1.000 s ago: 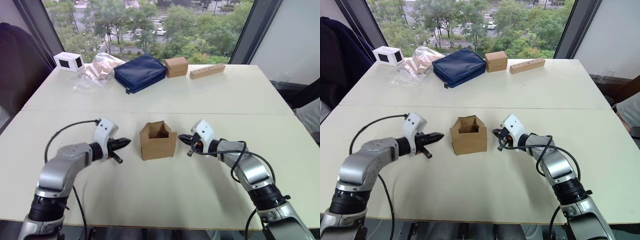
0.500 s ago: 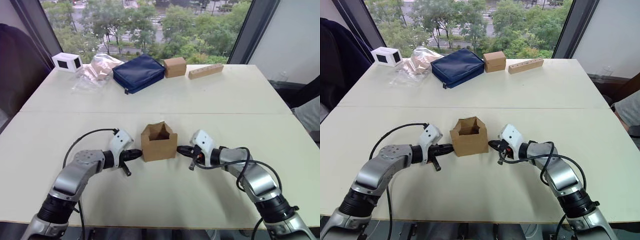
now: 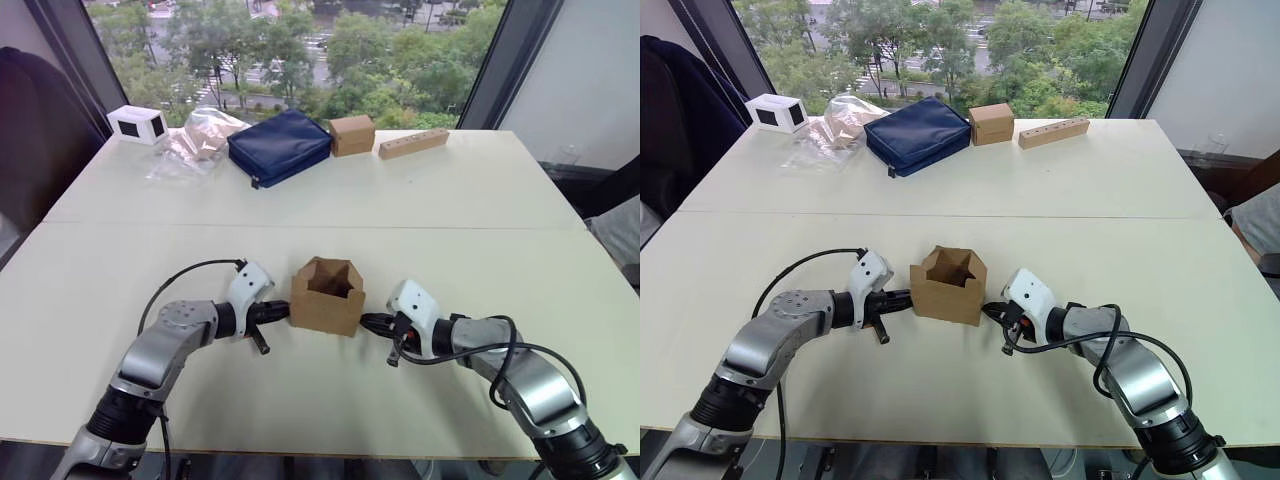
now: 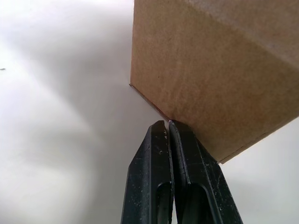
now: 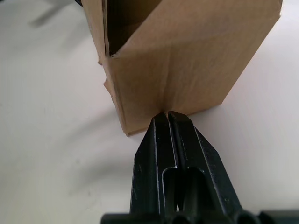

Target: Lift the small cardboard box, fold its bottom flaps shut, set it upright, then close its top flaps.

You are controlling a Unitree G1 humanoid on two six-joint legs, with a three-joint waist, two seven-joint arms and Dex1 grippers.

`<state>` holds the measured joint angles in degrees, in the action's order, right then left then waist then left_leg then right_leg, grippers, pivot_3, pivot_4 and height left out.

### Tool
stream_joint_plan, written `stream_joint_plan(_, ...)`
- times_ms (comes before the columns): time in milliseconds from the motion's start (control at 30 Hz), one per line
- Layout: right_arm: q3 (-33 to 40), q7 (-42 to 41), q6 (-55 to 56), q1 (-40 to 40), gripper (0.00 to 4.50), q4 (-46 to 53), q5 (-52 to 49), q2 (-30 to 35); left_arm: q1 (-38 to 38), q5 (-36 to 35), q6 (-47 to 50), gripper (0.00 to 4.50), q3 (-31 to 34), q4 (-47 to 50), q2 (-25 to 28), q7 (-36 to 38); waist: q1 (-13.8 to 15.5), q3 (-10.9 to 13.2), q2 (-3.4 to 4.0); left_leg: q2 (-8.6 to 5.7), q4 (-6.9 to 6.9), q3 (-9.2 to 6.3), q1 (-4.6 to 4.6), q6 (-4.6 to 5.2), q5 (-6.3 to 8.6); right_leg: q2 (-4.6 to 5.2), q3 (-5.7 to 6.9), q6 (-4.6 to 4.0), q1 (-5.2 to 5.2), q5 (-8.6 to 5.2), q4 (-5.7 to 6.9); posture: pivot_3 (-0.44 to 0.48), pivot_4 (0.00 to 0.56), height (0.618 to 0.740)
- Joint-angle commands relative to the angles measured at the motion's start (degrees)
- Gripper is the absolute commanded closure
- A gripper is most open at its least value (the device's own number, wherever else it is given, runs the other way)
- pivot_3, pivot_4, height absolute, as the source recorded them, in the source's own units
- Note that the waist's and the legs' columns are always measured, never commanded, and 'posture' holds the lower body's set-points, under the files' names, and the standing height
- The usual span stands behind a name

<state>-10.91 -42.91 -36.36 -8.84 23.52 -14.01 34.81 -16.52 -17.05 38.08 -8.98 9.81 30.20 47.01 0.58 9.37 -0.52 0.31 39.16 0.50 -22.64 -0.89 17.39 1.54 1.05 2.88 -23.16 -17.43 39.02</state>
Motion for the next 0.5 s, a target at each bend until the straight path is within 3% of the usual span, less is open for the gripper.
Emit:
stream_joint_plan(33, 1.22, 0.42, 1.51, 0.01, 4.5, 1.33, 1.1, 1.52, 0.02, -3.42, 2.4, 4.4, 1.56, 2.6, 0.58, 1.54, -0.08, 0.0, 0.0, 0.0, 0.0, 0.0, 0.0, 0.0, 0.0, -0.01, 0.0, 0.0, 0.0, 0.0, 0.0, 0.0, 0.15, 0.74)
stream_joint_plan(500, 7.39, -0.43, 3.21, -1.43, 4.5, -2.68, -0.38, 3.12, 3.13, -9.06, 5.46, 4.4, 3.4, 5.43, 0.0, 0.39, -0.01, 0.0, 0.0, 0.0, -0.01, 0.0, 0.03, 0.0, 0.0, 0.0, -0.01, 0.0, 0.03, 0.0, 0.0, 0.0, 0.15, 0.74)
